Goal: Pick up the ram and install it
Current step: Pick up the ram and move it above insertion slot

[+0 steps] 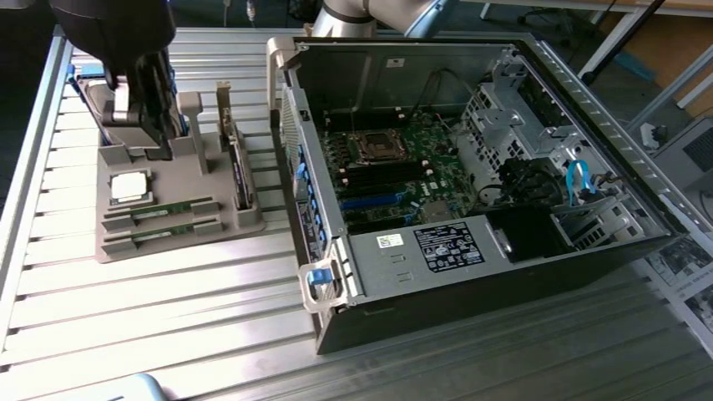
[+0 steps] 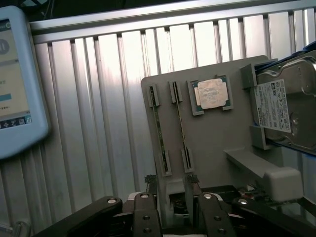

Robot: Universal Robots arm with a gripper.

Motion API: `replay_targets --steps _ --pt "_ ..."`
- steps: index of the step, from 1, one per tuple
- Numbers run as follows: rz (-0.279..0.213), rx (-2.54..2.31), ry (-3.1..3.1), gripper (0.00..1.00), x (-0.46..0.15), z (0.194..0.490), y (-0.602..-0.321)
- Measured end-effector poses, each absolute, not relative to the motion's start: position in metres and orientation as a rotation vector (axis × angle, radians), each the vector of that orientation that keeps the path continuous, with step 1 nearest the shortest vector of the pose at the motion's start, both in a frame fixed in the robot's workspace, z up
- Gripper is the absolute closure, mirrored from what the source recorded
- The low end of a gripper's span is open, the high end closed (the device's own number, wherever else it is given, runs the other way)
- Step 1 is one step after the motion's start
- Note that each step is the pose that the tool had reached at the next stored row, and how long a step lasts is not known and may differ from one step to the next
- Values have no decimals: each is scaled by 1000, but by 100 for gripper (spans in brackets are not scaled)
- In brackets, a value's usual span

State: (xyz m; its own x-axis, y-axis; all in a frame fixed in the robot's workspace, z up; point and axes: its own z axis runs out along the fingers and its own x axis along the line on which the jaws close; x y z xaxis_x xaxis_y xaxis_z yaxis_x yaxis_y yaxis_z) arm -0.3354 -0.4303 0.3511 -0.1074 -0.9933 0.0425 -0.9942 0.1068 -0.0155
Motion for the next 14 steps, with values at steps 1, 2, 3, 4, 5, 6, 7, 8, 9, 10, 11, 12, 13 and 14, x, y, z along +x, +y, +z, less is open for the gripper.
replay_targets --steps 1,2,3,4,5,6,7,8,9,10,11,12,13,14 --pt "62 2084 -2321 64 -335 351 -430" --pt "62 2084 -2321 64 -335 350 -430" --pt "62 2084 -2321 64 -335 350 -430" --pt "62 2084 -2321 64 -335 349 -430" --pt "62 2084 -2321 64 -335 349 -430" --pt "62 2084 -2321 64 -335 348 -430" --pt "62 2084 -2321 64 -335 348 -430" --pt "62 2085 -2321 64 -335 348 -430" --pt "62 2084 -2321 64 -335 347 -430" --pt "62 2084 -2321 64 -335 347 -430" --pt "62 2084 -2321 64 -335 347 -430" --pt "62 2084 -2321 64 -335 346 -430" --pt "62 2084 -2321 64 -335 346 -430" --pt "62 2084 -2321 64 -335 346 -430"
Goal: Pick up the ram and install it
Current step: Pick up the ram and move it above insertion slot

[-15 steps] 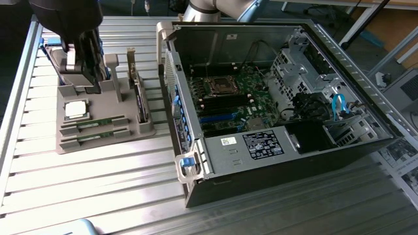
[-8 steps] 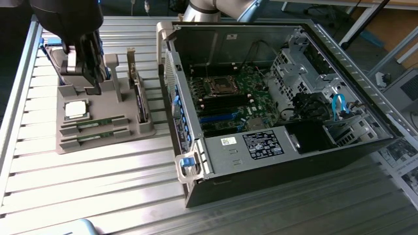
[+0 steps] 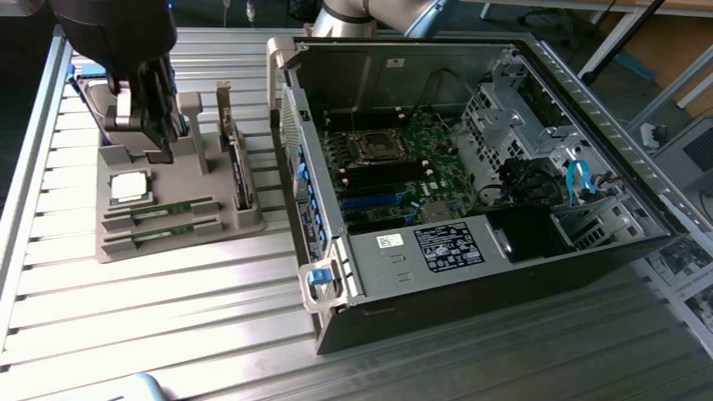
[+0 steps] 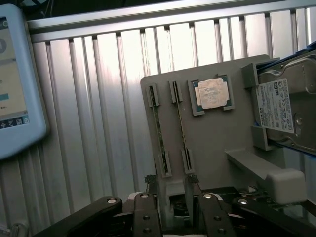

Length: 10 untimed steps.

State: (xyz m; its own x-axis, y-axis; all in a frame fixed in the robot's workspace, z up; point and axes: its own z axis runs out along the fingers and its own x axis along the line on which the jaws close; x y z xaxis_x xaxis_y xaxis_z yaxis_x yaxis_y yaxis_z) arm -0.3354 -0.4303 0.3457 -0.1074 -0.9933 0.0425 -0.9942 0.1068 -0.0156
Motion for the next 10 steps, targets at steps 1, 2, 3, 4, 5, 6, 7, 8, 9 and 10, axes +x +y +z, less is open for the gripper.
replay_targets --steps 1,2,3,4,5,6,7,8,9,10 --pt "62 2084 -2321 64 -335 345 -430" --pt "62 2084 -2321 64 -335 345 -430" --pt "62 2084 -2321 64 -335 345 -430" --pt "62 2084 -2321 64 -335 344 -430" --pt "62 2084 -2321 64 -335 344 -430" --pt "62 2084 -2321 64 -335 344 -430" --pt "62 2084 -2321 64 -335 344 -430" --pt "62 2085 -2321 64 -335 343 -430" --pt "62 2084 -2321 64 -335 343 -430" --pt "62 2084 -2321 64 -335 343 -430"
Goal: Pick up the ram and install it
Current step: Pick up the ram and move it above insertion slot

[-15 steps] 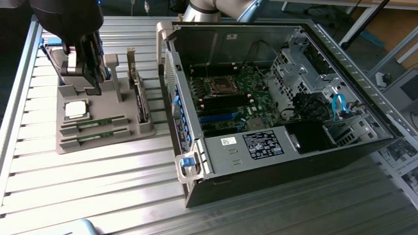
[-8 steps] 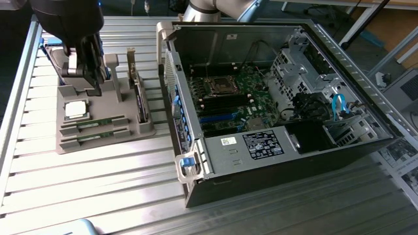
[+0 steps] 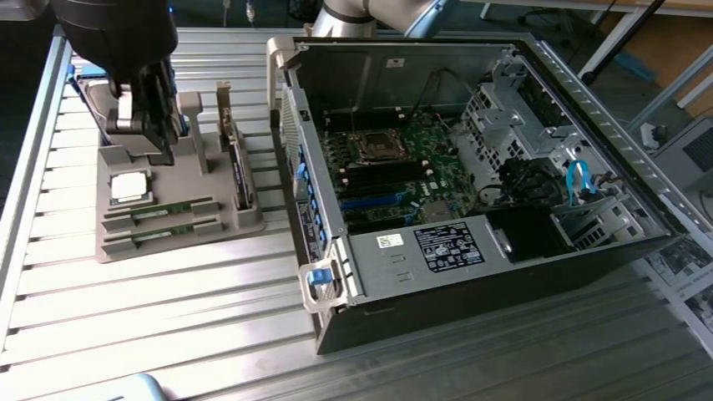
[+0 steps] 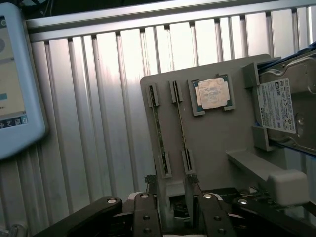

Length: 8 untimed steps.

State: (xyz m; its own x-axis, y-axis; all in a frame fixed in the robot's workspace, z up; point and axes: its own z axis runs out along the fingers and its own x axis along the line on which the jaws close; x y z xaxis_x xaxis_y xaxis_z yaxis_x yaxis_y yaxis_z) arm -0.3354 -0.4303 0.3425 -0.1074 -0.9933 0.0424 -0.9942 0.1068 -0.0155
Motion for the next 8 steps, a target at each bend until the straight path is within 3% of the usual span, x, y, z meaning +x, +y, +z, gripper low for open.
replay_targets --steps 8 --pt "62 2084 -2321 64 -335 340 -430"
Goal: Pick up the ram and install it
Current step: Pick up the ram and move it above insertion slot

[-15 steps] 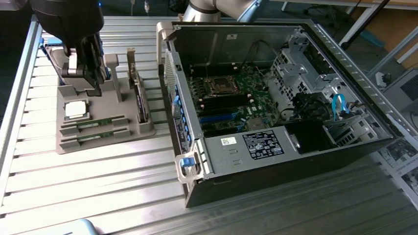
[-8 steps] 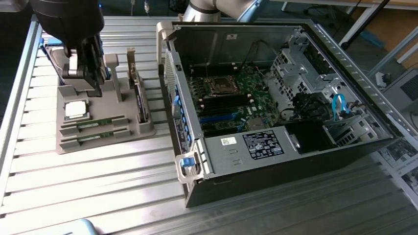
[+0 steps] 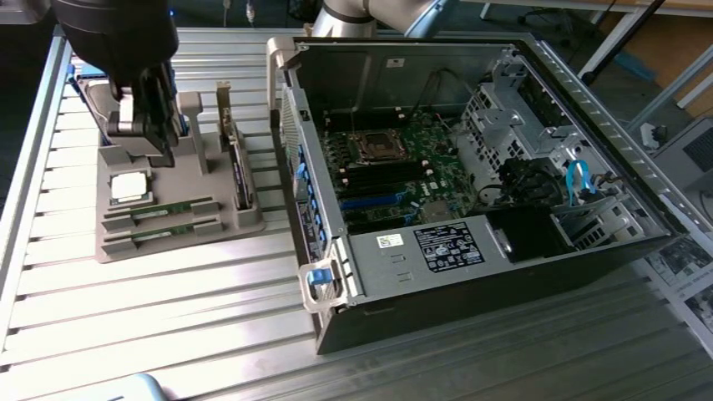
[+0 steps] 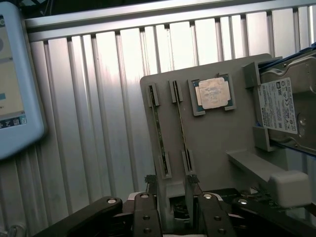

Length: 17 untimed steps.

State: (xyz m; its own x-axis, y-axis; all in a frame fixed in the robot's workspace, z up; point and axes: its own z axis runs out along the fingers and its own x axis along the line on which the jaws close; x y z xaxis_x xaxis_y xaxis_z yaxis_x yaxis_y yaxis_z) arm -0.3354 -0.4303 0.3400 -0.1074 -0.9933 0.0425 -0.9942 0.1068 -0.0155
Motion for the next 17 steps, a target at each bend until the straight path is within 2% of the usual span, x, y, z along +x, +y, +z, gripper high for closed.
replay_targets --steps 17 --pt "62 2084 -2321 64 -335 335 -430"
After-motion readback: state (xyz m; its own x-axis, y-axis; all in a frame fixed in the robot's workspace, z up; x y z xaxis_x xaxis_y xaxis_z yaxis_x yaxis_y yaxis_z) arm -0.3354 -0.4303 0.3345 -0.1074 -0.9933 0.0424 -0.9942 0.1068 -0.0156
